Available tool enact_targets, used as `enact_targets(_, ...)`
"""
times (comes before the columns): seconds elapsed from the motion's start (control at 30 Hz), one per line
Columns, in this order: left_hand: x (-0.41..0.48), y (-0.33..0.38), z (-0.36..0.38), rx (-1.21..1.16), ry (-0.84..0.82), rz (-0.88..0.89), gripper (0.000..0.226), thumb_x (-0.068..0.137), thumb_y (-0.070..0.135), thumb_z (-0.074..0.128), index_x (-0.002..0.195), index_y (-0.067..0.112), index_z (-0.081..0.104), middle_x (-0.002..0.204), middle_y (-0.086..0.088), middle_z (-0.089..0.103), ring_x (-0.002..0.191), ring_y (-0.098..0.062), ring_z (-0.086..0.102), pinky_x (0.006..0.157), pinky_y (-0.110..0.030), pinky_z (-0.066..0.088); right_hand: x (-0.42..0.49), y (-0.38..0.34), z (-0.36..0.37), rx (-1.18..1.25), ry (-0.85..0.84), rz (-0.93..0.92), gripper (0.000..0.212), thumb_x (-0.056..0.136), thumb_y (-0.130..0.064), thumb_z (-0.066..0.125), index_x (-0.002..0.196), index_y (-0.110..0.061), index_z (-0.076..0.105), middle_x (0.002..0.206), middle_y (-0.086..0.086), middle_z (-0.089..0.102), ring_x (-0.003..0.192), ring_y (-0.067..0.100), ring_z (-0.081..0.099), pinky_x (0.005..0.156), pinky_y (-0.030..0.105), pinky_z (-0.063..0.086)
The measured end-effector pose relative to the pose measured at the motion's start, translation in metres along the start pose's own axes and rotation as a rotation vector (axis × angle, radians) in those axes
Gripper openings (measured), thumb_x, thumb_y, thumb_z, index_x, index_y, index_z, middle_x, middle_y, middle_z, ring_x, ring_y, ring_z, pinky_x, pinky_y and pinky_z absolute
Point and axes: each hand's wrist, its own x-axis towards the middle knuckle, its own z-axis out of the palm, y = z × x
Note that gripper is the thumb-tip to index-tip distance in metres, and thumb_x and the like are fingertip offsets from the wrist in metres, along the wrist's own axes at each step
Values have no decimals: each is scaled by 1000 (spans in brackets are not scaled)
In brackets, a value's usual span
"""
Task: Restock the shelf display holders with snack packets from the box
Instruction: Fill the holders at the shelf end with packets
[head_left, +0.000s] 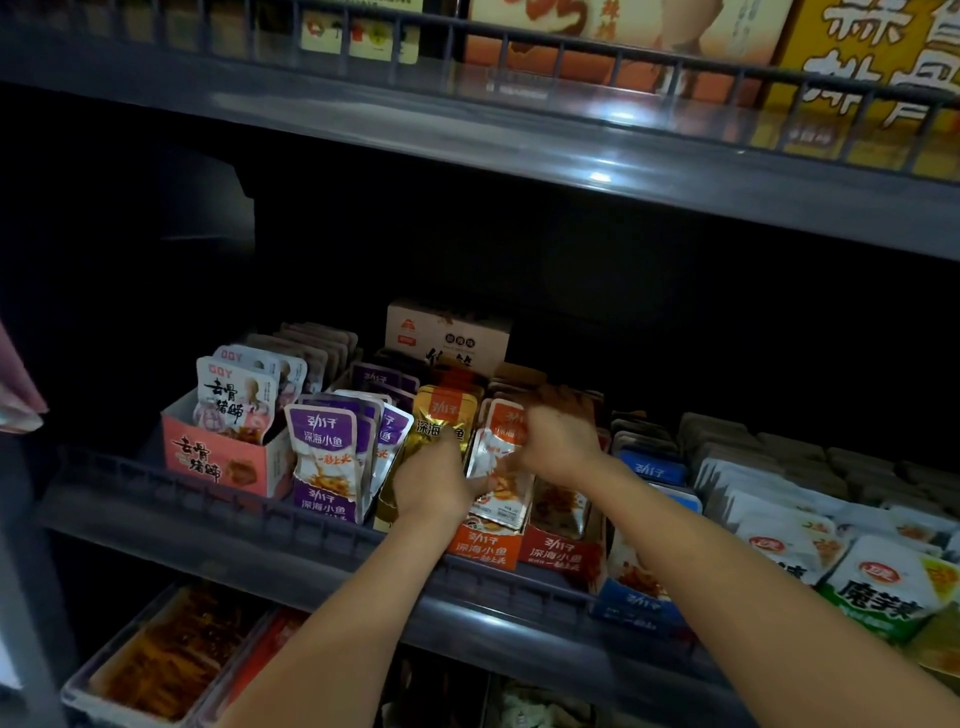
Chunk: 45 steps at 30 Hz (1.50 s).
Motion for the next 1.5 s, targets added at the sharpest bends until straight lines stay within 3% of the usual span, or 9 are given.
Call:
enact_targets(0.1, -2, -1, 2, -44, -10, 6, 62, 79, 47, 70, 125, 15, 44, 114, -4, 64, 99, -21, 63, 67, -29, 48, 2, 0, 1, 22, -53, -11, 67, 75, -36, 76, 132, -22, 43, 138, 3, 44, 129, 25, 38, 108, 39, 31)
enact_targets(0.23, -1, -3, 3, -105, -40, 6, 55, 79, 41, 73, 119, 14, 46, 113, -5, 63, 101, -23, 62, 73, -32, 50, 0, -1, 6, 106, -73, -26, 63, 78, -26, 75, 130, -19, 41, 123, 4, 55, 113, 23, 53, 81, 29, 41)
enact_targets(0.4, -2, -5, 3, -185, -34, 3, 40, 78, 36, 75, 101, 14, 49, 96, -2, 62, 92, -21, 62, 67, -28, 47, -3, 4, 1, 269, -36, -66, 100, 73, -19, 79, 148, -30, 13, 136, 6, 42, 111, 22, 55, 80, 26, 44)
enact_targets(0.6, -4, -10, -2, -231, -51, 64, 43, 75, 33, 78, 84, 19, 39, 71, 9, 45, 69, -12, 47, 49, -19, 29, 8, 2, 0, 215, -200, 14, 55, 76, -47, 73, 120, -22, 50, 111, -2, 59, 106, 19, 57, 79, 30, 45)
enact_targets(0.67, -4, -12, -3, -219, -80, 84, 44, 73, 30, 80, 88, 19, 40, 75, 9, 48, 71, -12, 49, 51, -19, 32, 9, 1, -1, 140, -171, -26, 65, 76, -49, 72, 129, -22, 46, 126, 0, 54, 117, 20, 50, 90, 32, 40)
enact_targets(0.77, -5, -14, -2, -207, -111, 109, 44, 72, 23, 81, 91, 19, 41, 89, 3, 59, 80, -16, 57, 64, -24, 44, 6, 1, -4, -78, 7, -148, 84, 72, -53, 72, 143, -27, 34, 151, -2, 29, 140, 22, 20, 114, 44, 14)
enact_targets(0.93, -5, -14, -1, -231, -109, 101, 44, 71, 20, 81, 91, 19, 42, 99, -2, 64, 90, -21, 63, 72, -31, 52, -4, 4, 0, -111, 127, -157, 79, 73, -52, 71, 140, -29, 37, 149, -2, 30, 139, 23, 20, 113, 42, 12)
enact_targets(1.17, -4, -14, -2, -261, -136, 74, 50, 70, 30, 83, 93, 20, 40, 98, 1, 64, 82, -16, 59, 65, -27, 46, 4, 5, 1, -43, -40, -92, 72, 76, -50, 70, 139, -34, 39, 155, -1, 19, 144, 25, 6, 116, 45, -2)
enact_targets(1.5, -2, -12, 4, -236, -160, 20, 58, 68, 29, 83, 111, 19, 46, 112, -2, 63, 102, -22, 62, 84, -40, 53, 7, -7, 2, -194, -75, -194, 67, 69, -54, 73, 125, -22, 56, 148, 2, 28, 139, 26, 14, 115, 47, 4)
